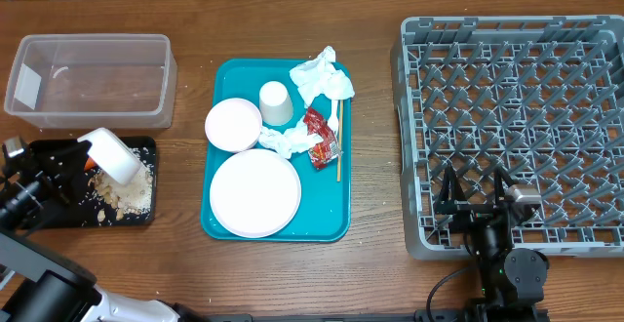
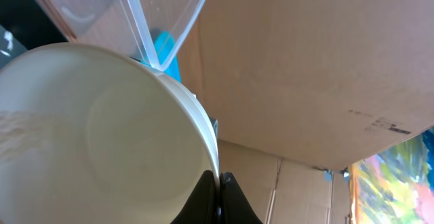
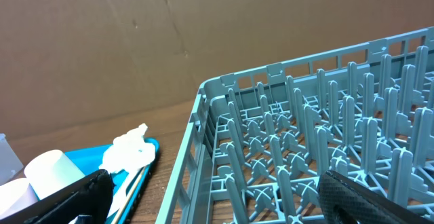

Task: Sort waste into correct bins and load items into the dishwasher rack
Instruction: 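Carry the bowl over the black tray and tip out its contents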

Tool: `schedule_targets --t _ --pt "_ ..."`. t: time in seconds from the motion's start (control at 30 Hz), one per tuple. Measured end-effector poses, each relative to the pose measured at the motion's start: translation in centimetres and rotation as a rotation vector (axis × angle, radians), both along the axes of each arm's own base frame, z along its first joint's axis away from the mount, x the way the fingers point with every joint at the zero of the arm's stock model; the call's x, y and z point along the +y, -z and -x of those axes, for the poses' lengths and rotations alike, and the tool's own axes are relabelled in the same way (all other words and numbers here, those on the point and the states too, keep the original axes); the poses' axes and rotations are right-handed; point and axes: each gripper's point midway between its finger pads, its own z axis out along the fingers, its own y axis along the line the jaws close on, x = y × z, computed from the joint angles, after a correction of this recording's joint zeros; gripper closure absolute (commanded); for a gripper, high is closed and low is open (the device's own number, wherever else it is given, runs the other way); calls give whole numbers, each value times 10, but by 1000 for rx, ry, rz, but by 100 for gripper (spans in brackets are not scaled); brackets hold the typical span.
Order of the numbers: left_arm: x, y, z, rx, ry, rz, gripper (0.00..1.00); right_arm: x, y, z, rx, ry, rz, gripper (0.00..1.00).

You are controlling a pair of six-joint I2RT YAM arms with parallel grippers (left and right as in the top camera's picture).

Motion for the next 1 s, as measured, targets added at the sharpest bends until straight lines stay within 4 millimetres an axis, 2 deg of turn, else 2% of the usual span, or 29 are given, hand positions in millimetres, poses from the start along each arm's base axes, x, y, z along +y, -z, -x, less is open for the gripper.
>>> schedule_targets --t 0.1,0.23,0.4,0.63,1.0 --pt "10 3 -2 -29 -11 -60 96 0 0 0 0 0 0 0" --pt "13 3 0 -22 -23 -51 96 0 0 0 0 0 1 0" --pt "9 -3 1 -54 -16 -44 96 0 0 0 0 0 0 0" --pt "7 -21 -1 -164 -25 -18 96 0 0 0 0 0 1 0" --pt "3 -33 0 -264 -26 -46 96 0 0 0 0 0 0 0"
